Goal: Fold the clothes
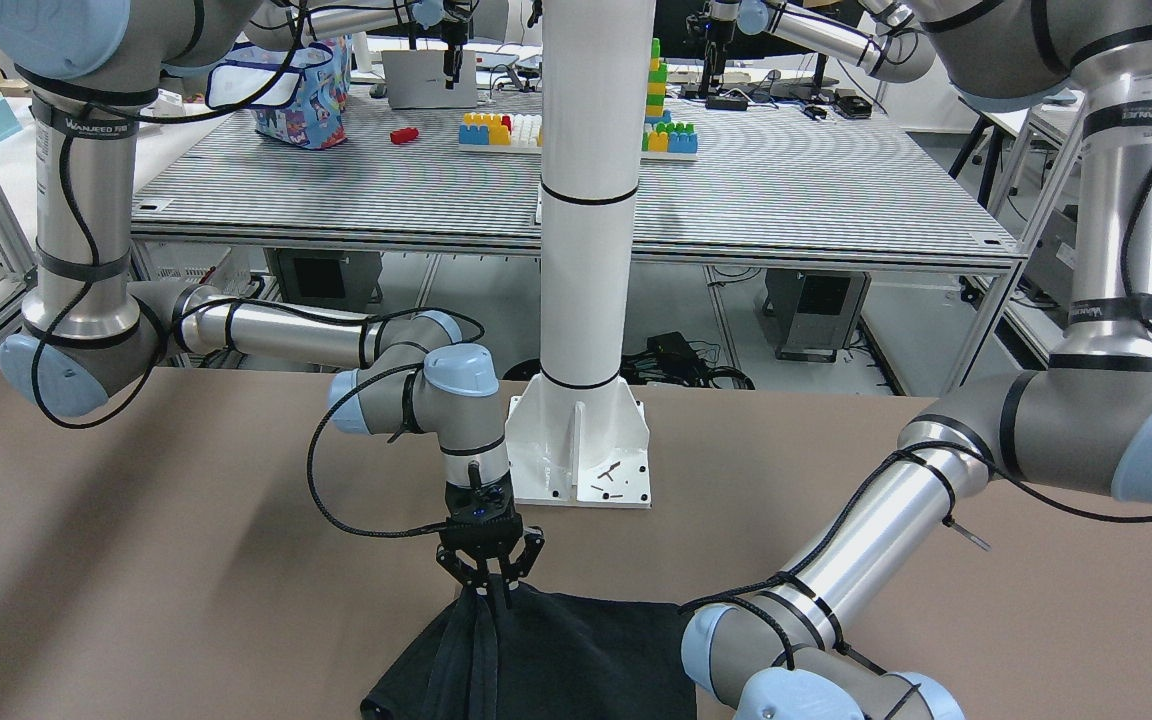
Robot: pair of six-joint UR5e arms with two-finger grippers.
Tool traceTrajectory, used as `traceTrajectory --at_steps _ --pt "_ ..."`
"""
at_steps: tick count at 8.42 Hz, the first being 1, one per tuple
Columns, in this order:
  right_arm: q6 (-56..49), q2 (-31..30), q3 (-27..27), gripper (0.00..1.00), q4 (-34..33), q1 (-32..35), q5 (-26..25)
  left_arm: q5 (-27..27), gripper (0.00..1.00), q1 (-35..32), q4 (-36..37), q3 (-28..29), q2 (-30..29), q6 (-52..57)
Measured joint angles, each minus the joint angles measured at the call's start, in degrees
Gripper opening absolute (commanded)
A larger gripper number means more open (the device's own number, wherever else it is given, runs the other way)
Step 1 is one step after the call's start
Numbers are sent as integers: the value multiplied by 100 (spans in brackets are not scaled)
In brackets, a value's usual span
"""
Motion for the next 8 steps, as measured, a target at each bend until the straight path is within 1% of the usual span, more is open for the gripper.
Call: traceTrajectory --at_steps 2,4,5,8 --pt "-809 -112 -15 22 -64 -149 -90 31 92 2 11 -127 98 13" --pt "-1287 -194 -4 35 -67 -162 -104 83 92 16 21 -149 126 14" --pt "-1365 -204 19 37 -68 -156 -104 94 92 24 23 -151 129 3" --pt "-1410 -237 38 36 -68 -159 -136 102 92 39 24 -154 132 -47"
